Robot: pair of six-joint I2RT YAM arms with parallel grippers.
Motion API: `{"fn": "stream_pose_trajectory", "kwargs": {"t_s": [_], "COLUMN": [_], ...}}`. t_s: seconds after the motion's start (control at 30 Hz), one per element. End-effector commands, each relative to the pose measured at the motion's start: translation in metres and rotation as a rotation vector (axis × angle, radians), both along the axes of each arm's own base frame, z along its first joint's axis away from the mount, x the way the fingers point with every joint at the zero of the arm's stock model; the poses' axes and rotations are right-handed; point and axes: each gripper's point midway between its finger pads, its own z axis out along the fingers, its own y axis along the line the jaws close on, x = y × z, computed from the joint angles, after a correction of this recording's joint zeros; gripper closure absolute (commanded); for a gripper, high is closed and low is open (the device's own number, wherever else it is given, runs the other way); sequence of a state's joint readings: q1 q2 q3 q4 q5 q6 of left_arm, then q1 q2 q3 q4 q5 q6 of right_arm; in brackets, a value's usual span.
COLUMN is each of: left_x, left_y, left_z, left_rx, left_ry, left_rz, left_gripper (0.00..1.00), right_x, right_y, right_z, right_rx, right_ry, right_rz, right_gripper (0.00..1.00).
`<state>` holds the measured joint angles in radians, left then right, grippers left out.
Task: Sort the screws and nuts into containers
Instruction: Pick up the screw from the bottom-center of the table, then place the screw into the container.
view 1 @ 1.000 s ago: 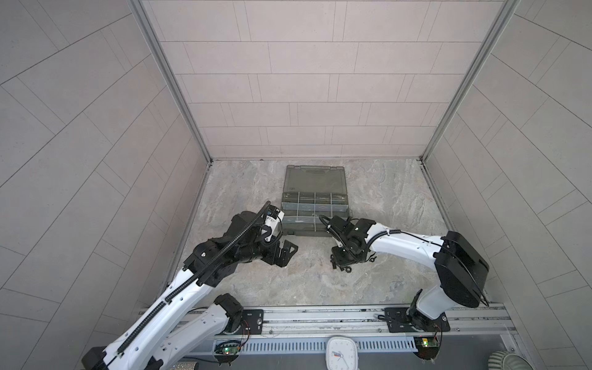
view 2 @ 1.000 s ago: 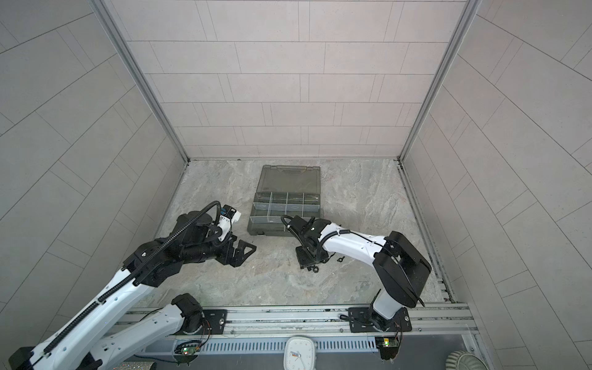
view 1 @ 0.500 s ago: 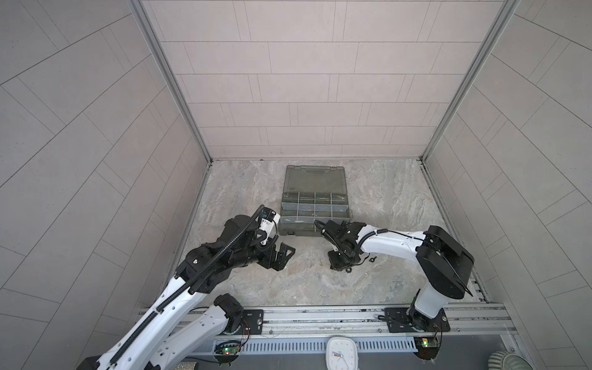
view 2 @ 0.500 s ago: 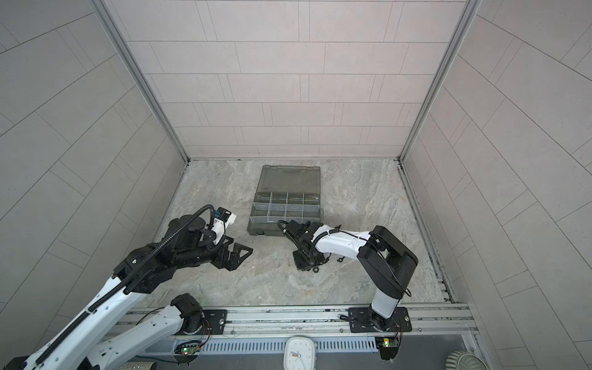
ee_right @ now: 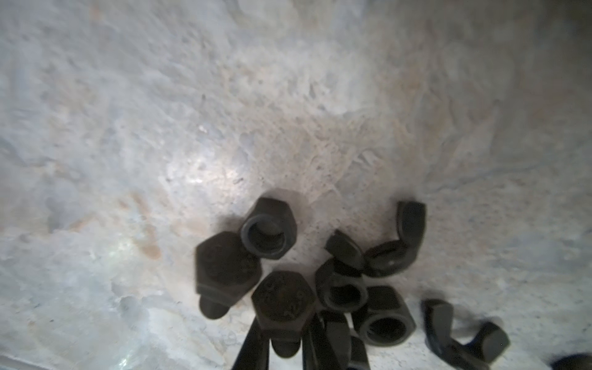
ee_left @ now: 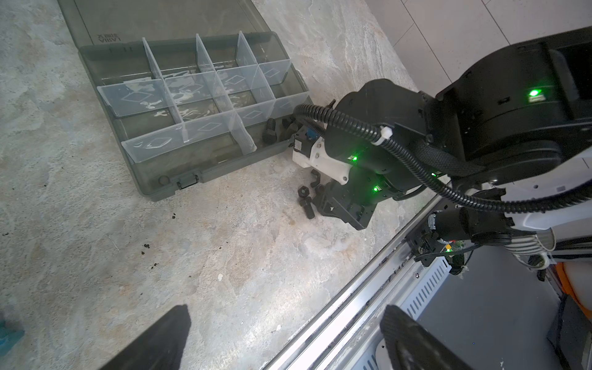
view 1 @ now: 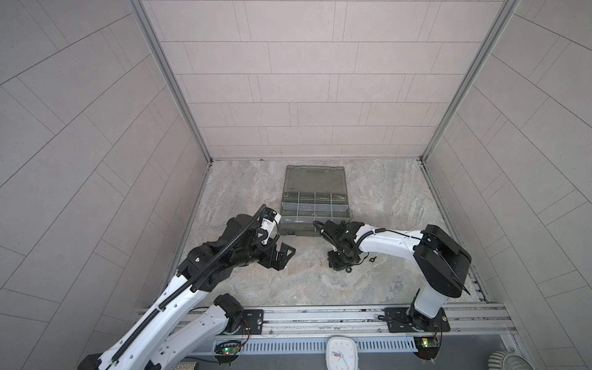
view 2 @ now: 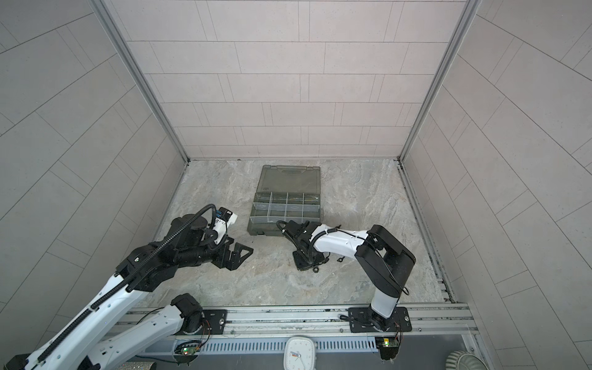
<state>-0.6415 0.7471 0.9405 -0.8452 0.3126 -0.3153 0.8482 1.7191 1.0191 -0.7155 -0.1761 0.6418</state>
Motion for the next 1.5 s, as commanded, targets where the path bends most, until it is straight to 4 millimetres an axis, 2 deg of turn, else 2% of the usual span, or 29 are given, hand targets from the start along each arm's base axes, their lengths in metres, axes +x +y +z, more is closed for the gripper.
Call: {"fn": "stream_pose_trajectory", "kwargs": {"t_s": [0.0,0.13,0.3,0.47,0.6,0.7,0.9,1.0,1.33,1.47], "left_x": [0.003,0.007,0.013,0.019,0.025,0.031,0.049,0.058,0.082,0.085], "left_y": [0.001,-0.001,-0.006,-0.007,-0.009,-0.013,-0.027,-0.036,-0.060,-0.062], "left_z": [0.008,0.010,0.010,0.010,0.012,0.015,0.022,0.026,0.033,0.031], "left_rx": [-0.003,-0.004,0.002,0.017,0.030,0.041,0.056,0.062,0.074,0.088], "left_ry": [-0.024,-0.034,-0.036,-0.046,-0.057,-0.070,-0.095,-0.101,-0.111,-0.105], "left_rz": [0.007,0.008,0.002,0.003,0.000,-0.006,-0.035,-0.055,-0.114,-0.126], "left_gripper": [0.00,0.00,0.00,0.00,0.00,0.00,0.00,0.00,0.00,0.00], "right_x": [0.000,0.006,0.012,0.022,0.043,0.063,0.095,0.105,0.131,0.135], "right_y": [-0.010,-0.008,-0.005,-0.002,-0.001,-0.002,-0.010,-0.014,-0.022,-0.025], "right_z": [0.000,0.019,0.032,0.063,0.089,0.100,0.097,0.090,0.070,0.068], "right_rx": [-0.062,-0.049,-0.058,-0.032,0.009,0.025,0.020,0.018,0.023,0.034], "right_ry": [-0.006,-0.040,-0.050,-0.093,-0.122,-0.138,-0.123,-0.107,-0.064,-0.055], "right_rz": [-0.007,0.000,0.012,0.016,-0.009,-0.026,-0.055,-0.065,-0.109,-0.122], "right_gripper": [0.91,0.91,0.92,0.92,0.92,0.92,0.92,0.92,0.90,0.82]}}
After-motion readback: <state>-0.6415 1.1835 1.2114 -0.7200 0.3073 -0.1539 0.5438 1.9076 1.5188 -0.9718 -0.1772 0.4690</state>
